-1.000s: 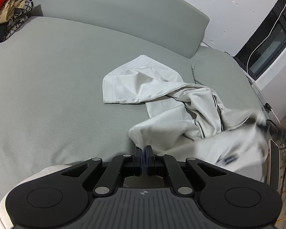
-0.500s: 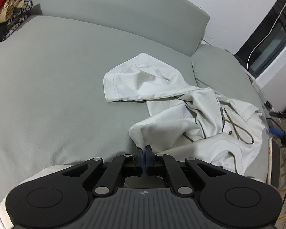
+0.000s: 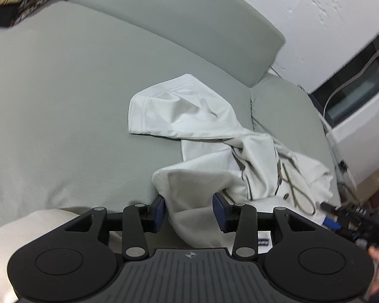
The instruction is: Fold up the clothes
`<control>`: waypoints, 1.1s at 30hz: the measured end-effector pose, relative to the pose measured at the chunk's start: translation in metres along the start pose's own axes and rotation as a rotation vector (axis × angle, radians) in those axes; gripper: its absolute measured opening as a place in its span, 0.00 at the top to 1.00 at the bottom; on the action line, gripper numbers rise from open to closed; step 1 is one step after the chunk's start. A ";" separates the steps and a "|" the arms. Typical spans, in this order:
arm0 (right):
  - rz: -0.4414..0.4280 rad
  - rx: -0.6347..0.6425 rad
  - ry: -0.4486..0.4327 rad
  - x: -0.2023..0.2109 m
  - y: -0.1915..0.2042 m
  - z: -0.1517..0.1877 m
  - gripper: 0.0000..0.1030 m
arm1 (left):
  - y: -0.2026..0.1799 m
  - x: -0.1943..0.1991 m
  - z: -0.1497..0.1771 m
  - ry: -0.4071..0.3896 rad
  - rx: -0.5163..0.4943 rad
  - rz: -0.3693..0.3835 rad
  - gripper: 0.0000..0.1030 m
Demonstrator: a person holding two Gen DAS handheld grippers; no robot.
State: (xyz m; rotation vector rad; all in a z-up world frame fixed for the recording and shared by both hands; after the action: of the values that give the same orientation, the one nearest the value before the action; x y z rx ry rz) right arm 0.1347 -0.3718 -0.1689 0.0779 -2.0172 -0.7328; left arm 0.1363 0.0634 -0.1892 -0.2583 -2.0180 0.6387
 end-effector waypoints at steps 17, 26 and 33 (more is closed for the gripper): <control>-0.102 -0.015 0.048 -0.014 -0.008 0.010 0.79 | 0.019 -0.023 -0.013 0.042 0.323 0.200 0.72; 0.014 0.165 0.048 -0.017 0.012 0.022 0.92 | 0.005 -0.031 -0.011 0.159 0.187 0.041 0.94; -0.011 0.089 0.041 -0.022 0.009 0.012 0.96 | 0.016 -0.016 -0.009 0.127 0.206 0.026 1.00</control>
State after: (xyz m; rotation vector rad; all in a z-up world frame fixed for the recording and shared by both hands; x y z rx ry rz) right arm 0.1388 -0.3517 -0.1853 0.1547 -2.0111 -0.6437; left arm 0.1509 0.0730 -0.2061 -0.1970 -1.8151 0.8203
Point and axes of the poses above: each gripper's, at about its wrist camera, not at the fingertips, and x roughly against the way its jaws point, y to its left, z to its underside, the point moved 4 cm from there along -x, roughly the way its jaws point, and after that the axes turned 8 degrees about y, right-handed, at the moved point
